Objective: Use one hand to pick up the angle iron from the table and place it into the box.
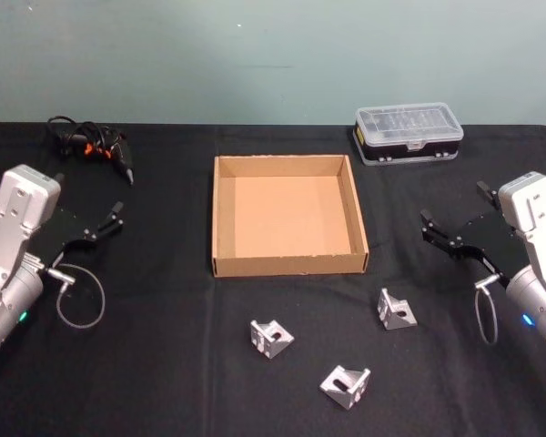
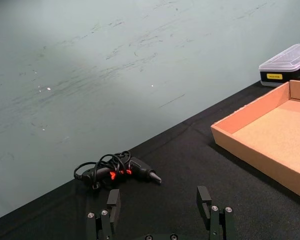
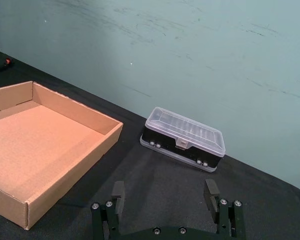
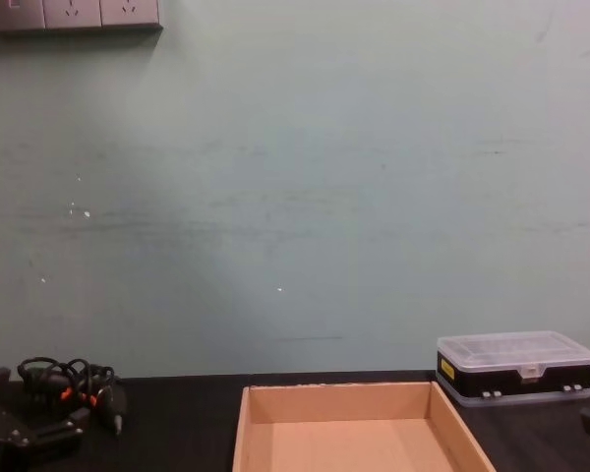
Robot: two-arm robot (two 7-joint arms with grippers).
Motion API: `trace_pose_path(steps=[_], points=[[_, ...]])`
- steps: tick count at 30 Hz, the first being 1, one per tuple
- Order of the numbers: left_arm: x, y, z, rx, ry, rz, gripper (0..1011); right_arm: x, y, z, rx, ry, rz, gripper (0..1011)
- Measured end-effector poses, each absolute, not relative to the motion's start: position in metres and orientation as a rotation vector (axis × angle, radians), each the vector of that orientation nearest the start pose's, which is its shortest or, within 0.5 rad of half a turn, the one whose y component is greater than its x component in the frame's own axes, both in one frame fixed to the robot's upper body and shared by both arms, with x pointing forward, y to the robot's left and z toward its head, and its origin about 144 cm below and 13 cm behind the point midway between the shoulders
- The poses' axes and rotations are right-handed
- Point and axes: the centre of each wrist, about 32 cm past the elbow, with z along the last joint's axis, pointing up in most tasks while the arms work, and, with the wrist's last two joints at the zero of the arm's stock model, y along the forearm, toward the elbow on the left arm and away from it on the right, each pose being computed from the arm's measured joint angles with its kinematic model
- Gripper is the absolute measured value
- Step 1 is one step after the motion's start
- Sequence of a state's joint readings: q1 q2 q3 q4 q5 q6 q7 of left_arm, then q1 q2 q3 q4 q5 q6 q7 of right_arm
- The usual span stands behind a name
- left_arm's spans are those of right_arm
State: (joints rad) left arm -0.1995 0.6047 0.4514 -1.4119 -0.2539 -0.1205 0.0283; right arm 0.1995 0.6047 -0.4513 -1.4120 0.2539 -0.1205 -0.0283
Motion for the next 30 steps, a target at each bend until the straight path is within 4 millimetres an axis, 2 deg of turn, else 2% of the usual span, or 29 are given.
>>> trace_pose_path(steps=[30], points=[[0.4886,0.3097,1.1398,0.304,-0.285,1.248,1000,0.4886,-0.3097,1.1398,-0.304,-0.285,-1.248,1004]])
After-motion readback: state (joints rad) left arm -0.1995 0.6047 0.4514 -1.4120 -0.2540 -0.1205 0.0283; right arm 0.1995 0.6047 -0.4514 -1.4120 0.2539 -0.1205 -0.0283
